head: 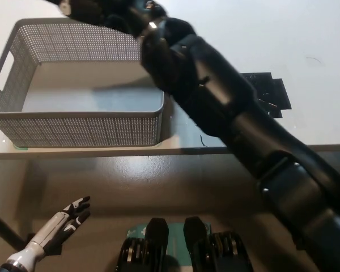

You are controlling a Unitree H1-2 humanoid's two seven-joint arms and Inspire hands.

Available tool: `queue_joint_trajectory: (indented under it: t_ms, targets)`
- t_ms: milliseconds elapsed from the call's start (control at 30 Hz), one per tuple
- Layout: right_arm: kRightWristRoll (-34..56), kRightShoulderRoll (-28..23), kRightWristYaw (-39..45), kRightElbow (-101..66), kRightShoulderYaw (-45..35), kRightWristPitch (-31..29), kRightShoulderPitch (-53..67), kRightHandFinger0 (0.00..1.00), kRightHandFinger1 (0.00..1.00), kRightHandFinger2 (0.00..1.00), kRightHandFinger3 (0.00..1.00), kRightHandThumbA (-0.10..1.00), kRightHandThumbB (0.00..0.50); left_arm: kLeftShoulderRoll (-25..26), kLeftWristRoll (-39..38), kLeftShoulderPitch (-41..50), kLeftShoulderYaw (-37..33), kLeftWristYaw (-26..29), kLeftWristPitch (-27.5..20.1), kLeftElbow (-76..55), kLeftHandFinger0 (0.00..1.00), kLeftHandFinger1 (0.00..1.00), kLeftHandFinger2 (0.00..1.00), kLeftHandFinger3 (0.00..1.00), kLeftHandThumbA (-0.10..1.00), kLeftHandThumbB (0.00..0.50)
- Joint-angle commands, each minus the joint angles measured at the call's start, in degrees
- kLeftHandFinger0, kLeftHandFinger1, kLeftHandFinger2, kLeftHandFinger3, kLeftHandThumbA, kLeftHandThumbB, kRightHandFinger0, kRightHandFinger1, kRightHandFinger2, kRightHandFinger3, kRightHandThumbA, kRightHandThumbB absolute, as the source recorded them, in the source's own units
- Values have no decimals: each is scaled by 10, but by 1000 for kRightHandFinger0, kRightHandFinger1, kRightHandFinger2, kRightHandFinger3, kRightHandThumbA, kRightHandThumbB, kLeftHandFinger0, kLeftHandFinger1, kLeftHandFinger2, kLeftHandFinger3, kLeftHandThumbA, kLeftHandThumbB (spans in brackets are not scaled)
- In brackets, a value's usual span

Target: Use the right hand to pick up the pencil case on the right hand side and put it into a grey container on the left side

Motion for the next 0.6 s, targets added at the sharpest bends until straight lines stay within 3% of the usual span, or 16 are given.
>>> queue_joint_trajectory:
  t_ms: [0, 67, 100, 200, 233, 300, 333, 367, 400, 467, 500, 533, 567]
  targets:
    - [-8, 55, -70, 102, -5, -40, -104, 0, 134, 647, 558, -100, 205, 11, 15, -10, -15, -16, -7, -36, 1000, 1000, 979, 1000, 1000, 326]
    - [-6, 63, -82, 142, -4, -52, -109, 0, 83, 589, 557, -100, 197, 10, 25, -13, -20, -11, -9, -42, 1000, 1000, 979, 1000, 1000, 324]
    - [-5, 70, -87, 169, -3, -58, -111, 0, 92, 622, 605, -100, 203, 9, 20, -13, -20, -12, -12, -42, 1000, 1000, 971, 1000, 1000, 318]
    - [-5, 81, -94, 225, 3, -55, -114, 0, 109, 640, 646, -100, 197, 1, -12, -10, -9, -26, 33, -60, 1000, 1000, 958, 1000, 1000, 363]
    - [-3, 86, -93, 244, 4, -56, -111, 0, 114, 592, 588, -100, 211, 2, -13, -10, -10, -30, 32, -63, 1000, 1000, 959, 1000, 1000, 324]
    - [-1, 91, -88, 269, 7, -52, -105, 0, 78, 460, 497, -100, 192, 6, 4, -13, -18, -25, 10, -62, 1000, 1000, 963, 1000, 1000, 291]
    - [-1, 93, -89, 279, 8, -50, -99, 0, 40, 496, 560, -100, 188, 7, 18, -15, -21, -18, 3, -60, 1000, 1000, 957, 1000, 1000, 316]
    - [2, 95, -83, 286, 6, -46, -95, 0, 59, 521, 590, -100, 188, 7, 22, -16, -22, -16, 3, -62, 1000, 1000, 958, 1000, 1000, 306]
    - [3, 95, -80, 291, 6, -41, -94, 0, 120, 682, 727, -100, 207, 7, 26, -18, -23, -15, 3, -64, 1000, 999, 959, 1000, 1000, 289]
    - [3, 97, -73, 300, 7, -29, -85, 0, 165, 642, 691, -100, 251, 10, 45, -19, -28, -5, -6, -66, 1000, 999, 958, 1000, 1000, 273]
    - [-1, 96, -70, 303, 11, -27, -81, 5, 183, 576, 656, -83, 282, 13, 53, -21, -31, -5, -7, -67, 1000, 1000, 959, 1000, 1000, 295]
    - [0, 96, -56, 306, 12, -20, -80, 53, 238, 483, 520, 153, 266, 14, 55, -24, -32, -5, -14, -64, 1000, 996, 954, 1000, 1000, 290]
    - [1, 95, -35, 309, 13, -11, -81, 227, 429, 623, 606, 313, 267, 15, 60, -25, -33, -3, -13, -66, 1000, 993, 948, 1000, 1000, 296]
